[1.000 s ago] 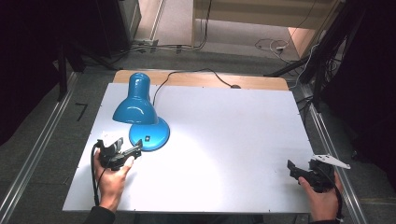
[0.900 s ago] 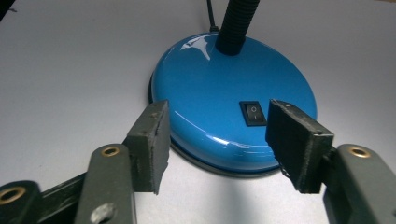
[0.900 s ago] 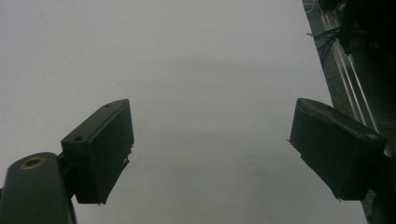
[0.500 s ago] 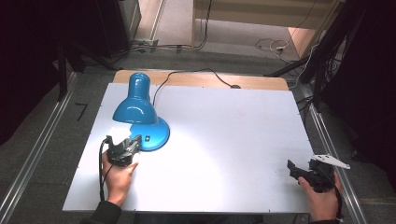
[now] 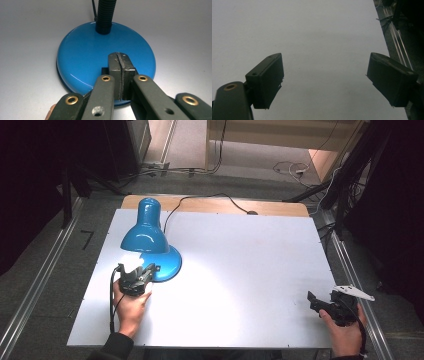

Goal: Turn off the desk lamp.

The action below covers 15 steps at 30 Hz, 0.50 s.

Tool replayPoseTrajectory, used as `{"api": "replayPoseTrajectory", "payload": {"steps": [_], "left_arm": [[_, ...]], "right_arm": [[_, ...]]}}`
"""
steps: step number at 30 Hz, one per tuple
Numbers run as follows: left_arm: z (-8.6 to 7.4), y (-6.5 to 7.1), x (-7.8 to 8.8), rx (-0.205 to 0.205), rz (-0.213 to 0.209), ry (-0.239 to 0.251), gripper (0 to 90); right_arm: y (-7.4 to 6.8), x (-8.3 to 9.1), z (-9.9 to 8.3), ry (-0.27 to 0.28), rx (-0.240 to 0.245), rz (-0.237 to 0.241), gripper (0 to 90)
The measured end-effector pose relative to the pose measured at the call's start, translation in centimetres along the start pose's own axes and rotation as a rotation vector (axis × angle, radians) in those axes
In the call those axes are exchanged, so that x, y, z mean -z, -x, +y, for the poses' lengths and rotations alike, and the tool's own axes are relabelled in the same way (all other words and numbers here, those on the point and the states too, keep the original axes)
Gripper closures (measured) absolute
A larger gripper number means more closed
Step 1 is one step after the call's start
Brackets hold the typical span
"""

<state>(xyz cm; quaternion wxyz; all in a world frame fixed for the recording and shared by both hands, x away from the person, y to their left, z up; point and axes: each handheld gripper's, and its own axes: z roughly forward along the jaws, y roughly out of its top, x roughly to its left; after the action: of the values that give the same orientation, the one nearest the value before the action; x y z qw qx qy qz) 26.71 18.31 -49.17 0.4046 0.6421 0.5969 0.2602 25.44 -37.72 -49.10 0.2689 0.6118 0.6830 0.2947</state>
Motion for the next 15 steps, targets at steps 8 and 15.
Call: {"api": "replayPoseTrajectory", "payload": {"steps": [8, 15], "left_arm": [[0.03, 0.11, -0.42, 0.008, -0.011, -0.002, 90.0], [0.07, 0.15, -0.92, 0.01, -0.01, -0.01, 90.0]], "right_arm": [[-0.01, 0.02, 0.0, -0.002, 0.0, 0.0, 12.5], [0.01, 0.01, 0.01, 0.0, -0.004, 0.001, 12.5]]}}
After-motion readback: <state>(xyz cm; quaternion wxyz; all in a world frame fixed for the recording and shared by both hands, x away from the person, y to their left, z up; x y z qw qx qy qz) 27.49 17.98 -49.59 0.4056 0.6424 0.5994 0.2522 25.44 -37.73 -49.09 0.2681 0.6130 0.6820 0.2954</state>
